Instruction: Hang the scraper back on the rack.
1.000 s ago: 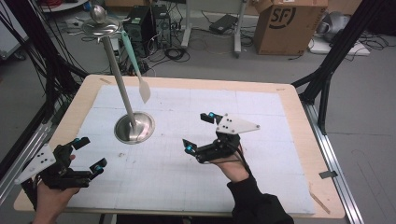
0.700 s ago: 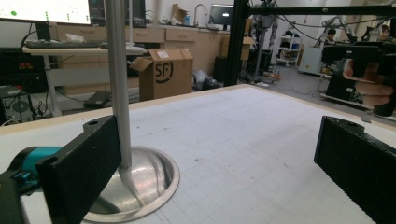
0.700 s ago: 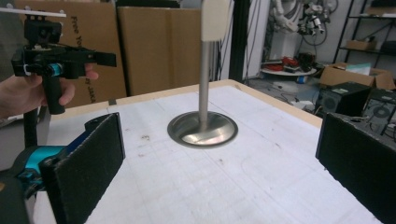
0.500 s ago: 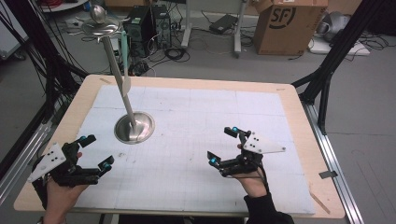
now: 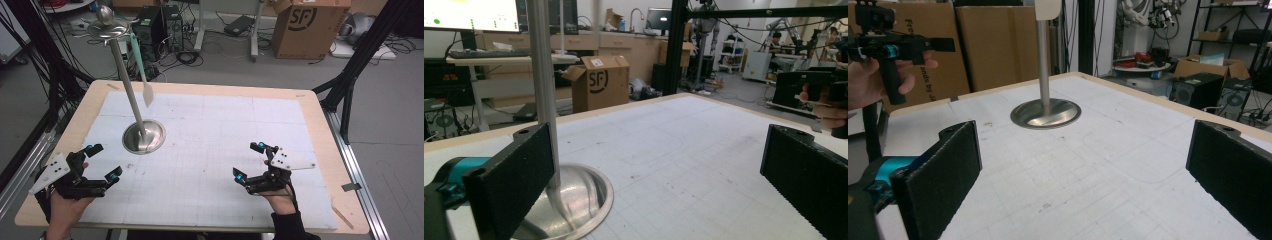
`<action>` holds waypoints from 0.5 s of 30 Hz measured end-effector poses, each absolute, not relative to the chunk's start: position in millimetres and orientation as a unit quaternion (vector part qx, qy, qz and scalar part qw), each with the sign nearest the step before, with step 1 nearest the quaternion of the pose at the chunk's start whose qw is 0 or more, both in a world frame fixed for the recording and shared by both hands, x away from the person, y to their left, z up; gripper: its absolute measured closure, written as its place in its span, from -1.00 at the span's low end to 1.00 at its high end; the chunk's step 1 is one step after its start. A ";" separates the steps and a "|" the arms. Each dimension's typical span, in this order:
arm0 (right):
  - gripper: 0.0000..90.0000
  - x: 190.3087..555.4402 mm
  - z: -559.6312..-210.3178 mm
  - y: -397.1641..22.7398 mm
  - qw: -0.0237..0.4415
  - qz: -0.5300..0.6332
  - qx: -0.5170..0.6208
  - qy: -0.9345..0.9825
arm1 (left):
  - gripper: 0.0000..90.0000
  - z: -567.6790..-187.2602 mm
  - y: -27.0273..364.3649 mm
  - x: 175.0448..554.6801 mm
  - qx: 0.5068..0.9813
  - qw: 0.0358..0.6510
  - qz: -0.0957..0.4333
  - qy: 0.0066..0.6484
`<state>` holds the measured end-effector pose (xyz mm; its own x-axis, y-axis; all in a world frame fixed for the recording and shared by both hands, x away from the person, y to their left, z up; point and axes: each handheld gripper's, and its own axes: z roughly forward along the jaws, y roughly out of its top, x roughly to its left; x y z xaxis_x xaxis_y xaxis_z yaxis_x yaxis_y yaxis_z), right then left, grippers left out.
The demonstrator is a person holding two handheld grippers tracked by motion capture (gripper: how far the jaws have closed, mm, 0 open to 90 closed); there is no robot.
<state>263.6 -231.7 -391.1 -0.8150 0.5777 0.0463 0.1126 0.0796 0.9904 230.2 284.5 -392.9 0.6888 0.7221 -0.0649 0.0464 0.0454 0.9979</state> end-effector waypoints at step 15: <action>-0.99 258.1 -403.1 -274.4 0.167 0.636 0.255 0.709 | -0.96 -397.5 292.7 232.5 0.640 0.657 0.251 0.310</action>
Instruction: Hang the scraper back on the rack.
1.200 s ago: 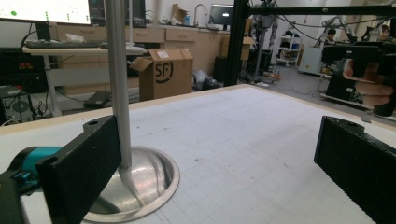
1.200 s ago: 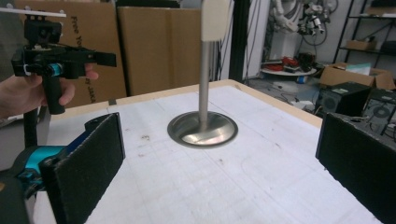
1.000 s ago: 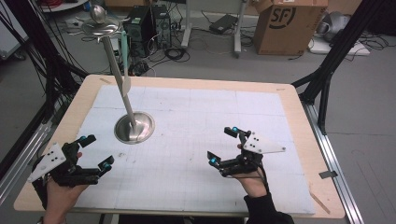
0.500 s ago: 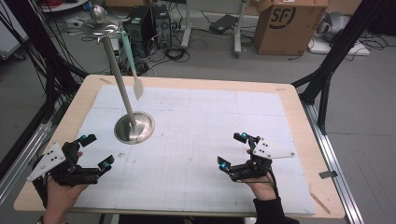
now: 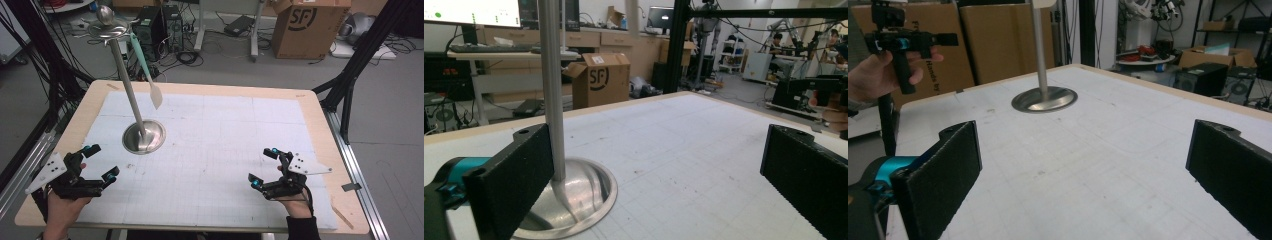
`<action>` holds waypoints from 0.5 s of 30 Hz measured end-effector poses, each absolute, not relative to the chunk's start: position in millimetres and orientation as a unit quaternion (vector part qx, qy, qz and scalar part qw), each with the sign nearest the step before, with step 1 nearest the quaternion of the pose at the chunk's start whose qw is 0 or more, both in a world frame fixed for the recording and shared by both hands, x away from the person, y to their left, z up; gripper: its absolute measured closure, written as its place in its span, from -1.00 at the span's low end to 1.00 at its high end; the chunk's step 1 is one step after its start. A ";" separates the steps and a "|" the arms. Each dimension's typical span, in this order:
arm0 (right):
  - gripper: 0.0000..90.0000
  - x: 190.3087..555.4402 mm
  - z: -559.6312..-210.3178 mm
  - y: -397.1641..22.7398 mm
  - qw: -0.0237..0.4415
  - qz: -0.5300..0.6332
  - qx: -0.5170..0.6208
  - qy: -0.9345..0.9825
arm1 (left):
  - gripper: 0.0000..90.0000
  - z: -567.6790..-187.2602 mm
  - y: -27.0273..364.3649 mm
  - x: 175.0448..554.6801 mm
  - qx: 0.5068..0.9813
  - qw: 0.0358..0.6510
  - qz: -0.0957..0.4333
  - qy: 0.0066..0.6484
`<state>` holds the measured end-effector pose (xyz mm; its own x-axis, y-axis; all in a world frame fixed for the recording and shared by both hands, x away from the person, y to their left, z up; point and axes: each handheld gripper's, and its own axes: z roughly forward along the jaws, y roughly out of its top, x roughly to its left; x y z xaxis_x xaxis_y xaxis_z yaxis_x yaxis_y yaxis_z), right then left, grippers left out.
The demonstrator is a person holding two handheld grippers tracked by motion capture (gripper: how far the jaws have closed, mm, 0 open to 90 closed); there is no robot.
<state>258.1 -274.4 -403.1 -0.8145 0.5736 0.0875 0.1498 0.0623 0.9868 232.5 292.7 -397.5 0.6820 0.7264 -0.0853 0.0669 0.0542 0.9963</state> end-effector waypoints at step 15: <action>-0.99 247.8 -411.5 -321.0 0.176 0.659 0.243 0.690 | -0.96 -406.5 306.4 237.6 0.646 0.653 0.252 0.304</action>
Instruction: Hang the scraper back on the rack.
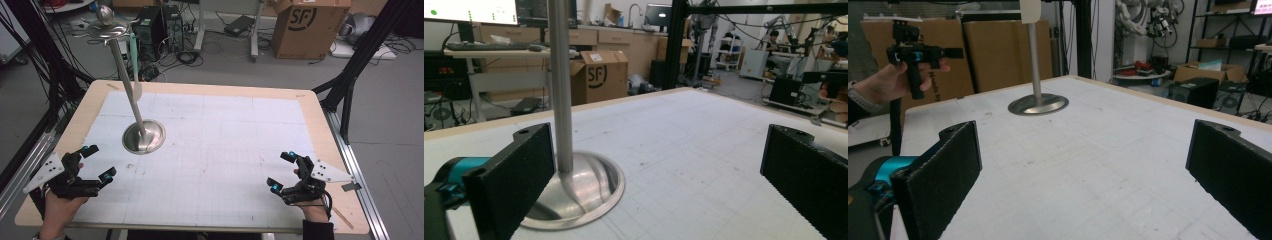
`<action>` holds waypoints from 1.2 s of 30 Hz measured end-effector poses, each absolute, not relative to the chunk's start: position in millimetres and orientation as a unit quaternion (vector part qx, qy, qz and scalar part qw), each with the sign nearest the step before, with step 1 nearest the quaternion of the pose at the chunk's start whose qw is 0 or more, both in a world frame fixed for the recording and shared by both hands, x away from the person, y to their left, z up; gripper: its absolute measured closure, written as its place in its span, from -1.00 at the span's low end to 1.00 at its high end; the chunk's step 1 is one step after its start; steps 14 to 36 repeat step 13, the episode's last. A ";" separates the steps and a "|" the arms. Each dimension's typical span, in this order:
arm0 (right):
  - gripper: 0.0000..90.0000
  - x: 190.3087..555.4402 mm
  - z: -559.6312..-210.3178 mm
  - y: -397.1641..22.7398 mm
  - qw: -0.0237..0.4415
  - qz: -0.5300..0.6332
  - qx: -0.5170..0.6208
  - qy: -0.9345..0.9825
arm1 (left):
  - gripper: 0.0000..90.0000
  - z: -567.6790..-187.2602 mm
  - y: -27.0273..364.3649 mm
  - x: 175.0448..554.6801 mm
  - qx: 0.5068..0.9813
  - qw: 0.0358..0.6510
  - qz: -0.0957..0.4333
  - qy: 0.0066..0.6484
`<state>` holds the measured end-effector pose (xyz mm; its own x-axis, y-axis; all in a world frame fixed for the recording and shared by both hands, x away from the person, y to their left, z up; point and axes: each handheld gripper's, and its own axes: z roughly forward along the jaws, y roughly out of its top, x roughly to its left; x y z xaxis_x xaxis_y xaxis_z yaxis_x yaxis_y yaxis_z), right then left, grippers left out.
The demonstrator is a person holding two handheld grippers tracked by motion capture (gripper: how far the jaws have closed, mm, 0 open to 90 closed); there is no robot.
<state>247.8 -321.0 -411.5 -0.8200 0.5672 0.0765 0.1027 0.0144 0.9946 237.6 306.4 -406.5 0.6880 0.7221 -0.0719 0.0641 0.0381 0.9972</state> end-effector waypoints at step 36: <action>-0.99 248.2 -414.3 -322.0 0.165 0.659 0.249 0.690 | -0.96 -402.8 303.5 236.9 0.644 0.653 0.255 0.306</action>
